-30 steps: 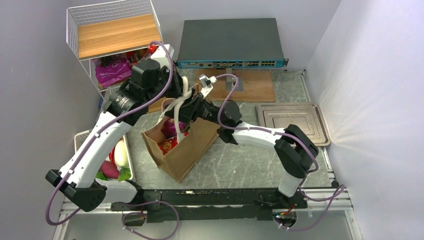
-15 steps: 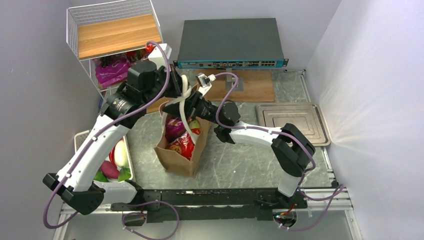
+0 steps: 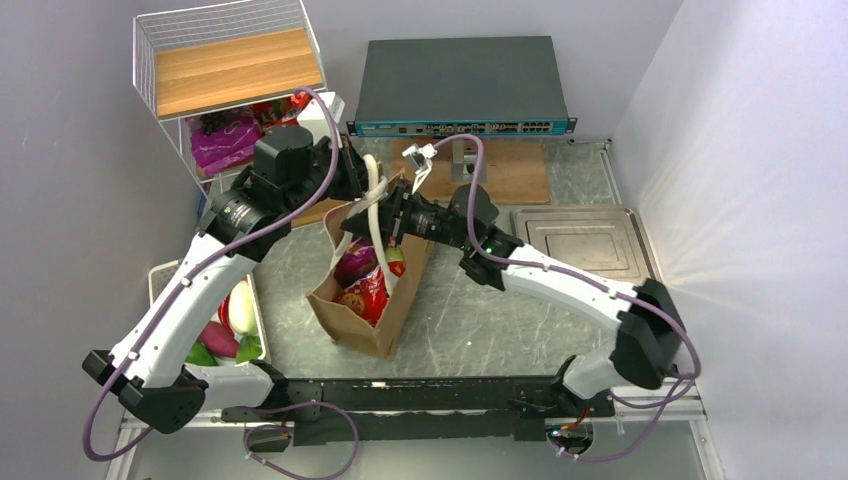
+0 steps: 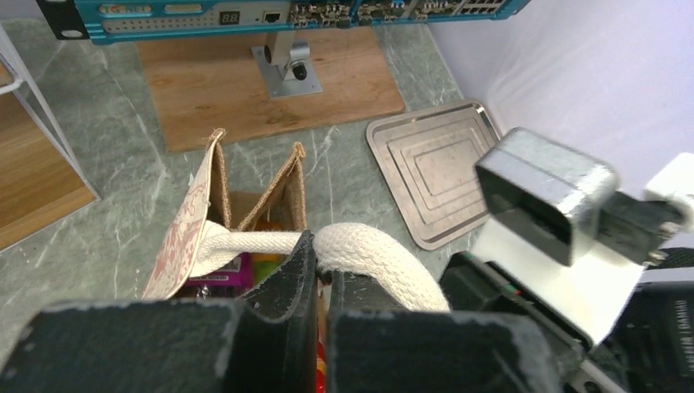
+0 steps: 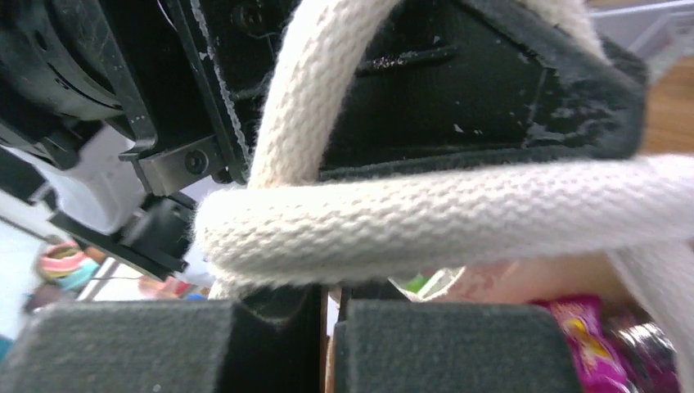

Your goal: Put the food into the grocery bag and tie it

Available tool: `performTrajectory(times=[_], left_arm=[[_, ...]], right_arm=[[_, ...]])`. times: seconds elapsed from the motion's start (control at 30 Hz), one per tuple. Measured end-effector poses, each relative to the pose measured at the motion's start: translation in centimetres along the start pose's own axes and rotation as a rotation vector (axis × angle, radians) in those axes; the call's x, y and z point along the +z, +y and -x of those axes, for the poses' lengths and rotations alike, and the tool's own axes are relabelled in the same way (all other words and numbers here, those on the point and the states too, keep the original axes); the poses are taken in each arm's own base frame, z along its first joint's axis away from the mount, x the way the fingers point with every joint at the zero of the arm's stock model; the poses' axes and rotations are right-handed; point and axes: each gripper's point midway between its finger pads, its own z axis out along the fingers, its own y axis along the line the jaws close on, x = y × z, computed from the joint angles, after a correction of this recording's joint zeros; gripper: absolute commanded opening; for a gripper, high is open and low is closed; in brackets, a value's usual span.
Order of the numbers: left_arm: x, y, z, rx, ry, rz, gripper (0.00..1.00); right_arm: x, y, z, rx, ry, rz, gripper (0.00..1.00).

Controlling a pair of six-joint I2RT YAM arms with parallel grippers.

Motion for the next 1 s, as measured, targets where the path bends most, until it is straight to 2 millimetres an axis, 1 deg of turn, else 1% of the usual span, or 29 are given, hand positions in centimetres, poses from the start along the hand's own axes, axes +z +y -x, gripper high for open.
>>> performTrajectory(times=[0.1,0.27,0.4,0.73,1.0], left_arm=[[-0.3,-0.1,-0.3,0.002,0.011,-0.001,0.00],[-0.7,0.2,-0.8,0.003,0.015,0.000,0.00],[-0.8,0.5,-1.1,0.007,0.015,0.011,0.00],[-1.1,2.1,-1.6,0.025,0.027,0.093,0.00],[-2.0,2.5,-2.1,0.045,0.037,0.110,0.00]], right_arm=[[-1.4,-0.8,0.0,-0.059,0.042,-0.127,0.00],[-2.7,-1.8,-0.1,-0.131,0.126,-0.279,0.00],[-4.3,-3.2,0.0,-0.188,0.186,-0.413,0.00],[-9.1,-5.0,1.9,-0.307,0.281,-0.716,0.00],[-12.1,-6.2,3.4,-0.400,0.346,-0.903,0.00]])
